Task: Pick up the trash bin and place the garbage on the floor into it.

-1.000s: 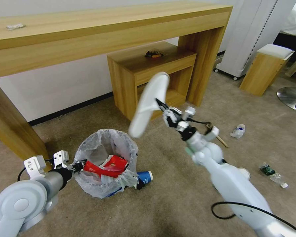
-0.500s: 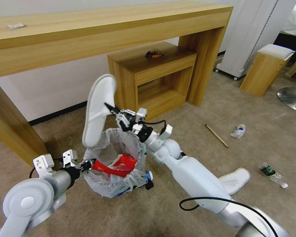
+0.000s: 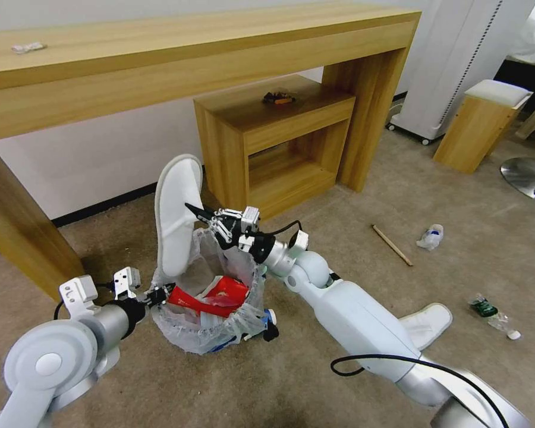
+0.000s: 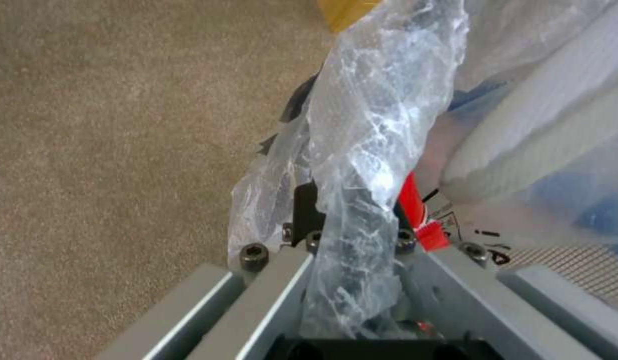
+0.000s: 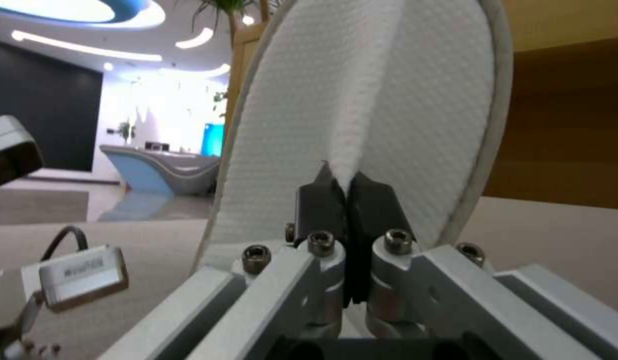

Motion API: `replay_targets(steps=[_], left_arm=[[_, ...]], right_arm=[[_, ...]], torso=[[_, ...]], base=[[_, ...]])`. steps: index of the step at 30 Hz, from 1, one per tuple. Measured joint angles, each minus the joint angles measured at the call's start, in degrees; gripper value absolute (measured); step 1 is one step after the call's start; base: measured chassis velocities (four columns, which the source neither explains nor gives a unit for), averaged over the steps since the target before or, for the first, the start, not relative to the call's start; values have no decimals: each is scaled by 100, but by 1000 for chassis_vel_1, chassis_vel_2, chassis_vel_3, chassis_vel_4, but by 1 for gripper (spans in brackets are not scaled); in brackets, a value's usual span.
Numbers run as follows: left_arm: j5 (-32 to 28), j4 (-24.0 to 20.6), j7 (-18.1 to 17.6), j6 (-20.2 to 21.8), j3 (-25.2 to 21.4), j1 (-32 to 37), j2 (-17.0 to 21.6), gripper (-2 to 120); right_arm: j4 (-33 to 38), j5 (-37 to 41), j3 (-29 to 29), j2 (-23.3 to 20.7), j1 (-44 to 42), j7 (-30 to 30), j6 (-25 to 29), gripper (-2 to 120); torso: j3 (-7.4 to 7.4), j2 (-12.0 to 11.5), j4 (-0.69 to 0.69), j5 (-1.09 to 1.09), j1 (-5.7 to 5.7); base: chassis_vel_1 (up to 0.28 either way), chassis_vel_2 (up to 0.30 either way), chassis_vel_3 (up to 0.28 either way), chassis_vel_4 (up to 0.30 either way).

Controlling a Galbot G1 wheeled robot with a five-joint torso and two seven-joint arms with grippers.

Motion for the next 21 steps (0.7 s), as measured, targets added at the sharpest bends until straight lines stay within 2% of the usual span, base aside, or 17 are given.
replay_targets(steps=[21], left_arm=[[18, 146, -121, 0, -65, -63, 51, 0]], right_arm=[[-104, -844, 100, -201, 258, -231, 350, 0]], torso=[[0, 0, 1, 0, 0]], base=[[0, 0, 0, 0]])
